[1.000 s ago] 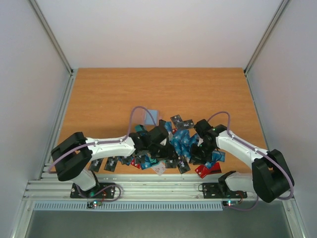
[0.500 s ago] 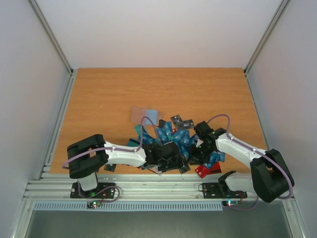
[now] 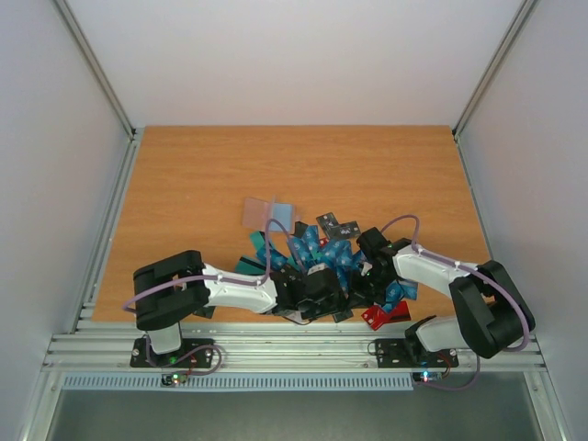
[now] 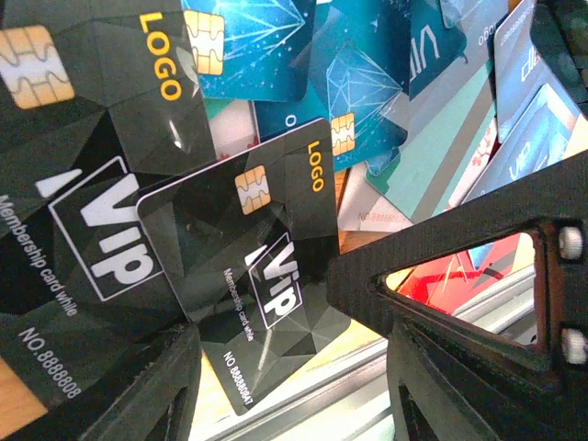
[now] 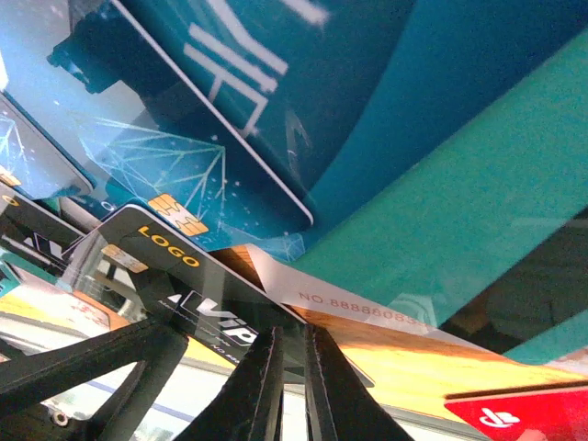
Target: Put the credit cards into the card holder
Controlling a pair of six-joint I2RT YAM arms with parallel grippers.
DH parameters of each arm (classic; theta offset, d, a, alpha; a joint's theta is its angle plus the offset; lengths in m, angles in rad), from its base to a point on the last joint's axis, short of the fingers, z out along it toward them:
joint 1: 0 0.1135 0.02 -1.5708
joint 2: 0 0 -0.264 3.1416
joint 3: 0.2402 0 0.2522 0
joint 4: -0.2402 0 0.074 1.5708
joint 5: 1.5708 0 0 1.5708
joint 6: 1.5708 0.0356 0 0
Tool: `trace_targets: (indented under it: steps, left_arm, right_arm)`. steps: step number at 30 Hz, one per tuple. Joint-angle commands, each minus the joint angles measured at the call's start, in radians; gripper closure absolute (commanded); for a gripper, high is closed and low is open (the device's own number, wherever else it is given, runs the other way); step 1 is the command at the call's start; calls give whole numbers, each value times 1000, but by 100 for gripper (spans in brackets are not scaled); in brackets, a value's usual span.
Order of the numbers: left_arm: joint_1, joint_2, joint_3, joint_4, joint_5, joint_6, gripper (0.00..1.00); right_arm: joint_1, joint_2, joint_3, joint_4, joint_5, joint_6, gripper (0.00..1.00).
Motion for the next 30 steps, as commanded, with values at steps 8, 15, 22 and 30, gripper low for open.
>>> trace_targets:
  steps: [8,15,22,30]
  left_arm:
    - [-32,-10,15,-95,-100,-41,40]
    - [-61,-44,116,-315,-154,47,27]
    - [-61,-57,30,-163,-138,69,24]
    - [-58,-29,-14,-70,-111,52,28]
  right_arm:
    - [3,-29,-17,-29,25,-6,90]
    - [3,-40,-30,9,-36,-9,84]
    - [3,16,-60,101,-117,6,84]
    - [4,48,-77,132,-139,10,85]
